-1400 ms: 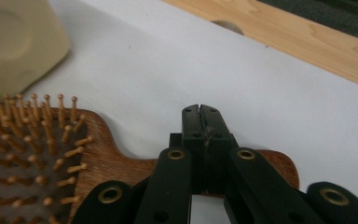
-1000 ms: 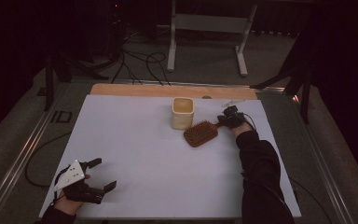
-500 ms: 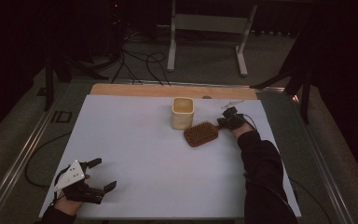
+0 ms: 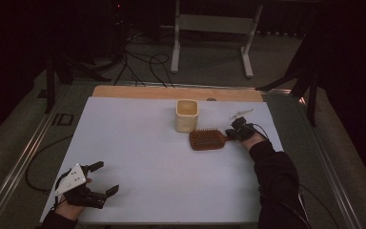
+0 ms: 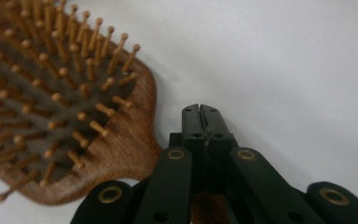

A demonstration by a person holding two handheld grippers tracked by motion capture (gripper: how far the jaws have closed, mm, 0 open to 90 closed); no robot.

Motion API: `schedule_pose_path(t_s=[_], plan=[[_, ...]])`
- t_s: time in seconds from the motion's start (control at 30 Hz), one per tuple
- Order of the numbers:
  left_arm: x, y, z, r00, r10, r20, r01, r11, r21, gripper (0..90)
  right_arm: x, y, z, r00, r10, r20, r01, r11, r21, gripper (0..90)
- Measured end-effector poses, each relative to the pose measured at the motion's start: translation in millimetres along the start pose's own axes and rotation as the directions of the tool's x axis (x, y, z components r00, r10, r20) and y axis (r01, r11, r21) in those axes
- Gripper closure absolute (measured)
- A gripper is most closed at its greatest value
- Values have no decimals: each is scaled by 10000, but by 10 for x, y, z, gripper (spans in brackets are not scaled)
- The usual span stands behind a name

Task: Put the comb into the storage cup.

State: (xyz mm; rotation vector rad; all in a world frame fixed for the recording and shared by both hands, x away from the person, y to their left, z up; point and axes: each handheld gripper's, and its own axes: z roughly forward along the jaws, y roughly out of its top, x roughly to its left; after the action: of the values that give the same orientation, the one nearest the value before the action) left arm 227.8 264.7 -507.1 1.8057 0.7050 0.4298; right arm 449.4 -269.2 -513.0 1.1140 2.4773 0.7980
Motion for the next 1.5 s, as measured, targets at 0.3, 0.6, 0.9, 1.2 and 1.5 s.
schedule_pose_path(t_s=[0.3, 0.6, 0.9, 1.2, 1.5], plan=[[-6, 7, -8, 10000, 13, -33, -13, 10000, -29, 0, 174, -159, -151, 9999, -82, -80, 83, 9999, 122, 900], [-6, 12, -17, 10000, 19, -49, -20, 10000, -93, 0, 346, -308, -298, 9996, 86, -285, -78, 9996, 288, 900], [-7, 12, -16, 10000, 10, -32, -11, 9999, -101, 0, 552, -377, -379, 9995, 291, -140, -285, 9987, 412, 900], [-4, 13, -18, 10000, 13, -38, -14, 9999, -111, 0, 636, -398, -409, 9993, 341, -129, -335, 9984, 460, 900], [-5, 11, -14, 10000, 15, -20, -15, 10000, -98, 0, 579, -393, -603, 9957, 756, 529, -765, 9969, 153, 880]])
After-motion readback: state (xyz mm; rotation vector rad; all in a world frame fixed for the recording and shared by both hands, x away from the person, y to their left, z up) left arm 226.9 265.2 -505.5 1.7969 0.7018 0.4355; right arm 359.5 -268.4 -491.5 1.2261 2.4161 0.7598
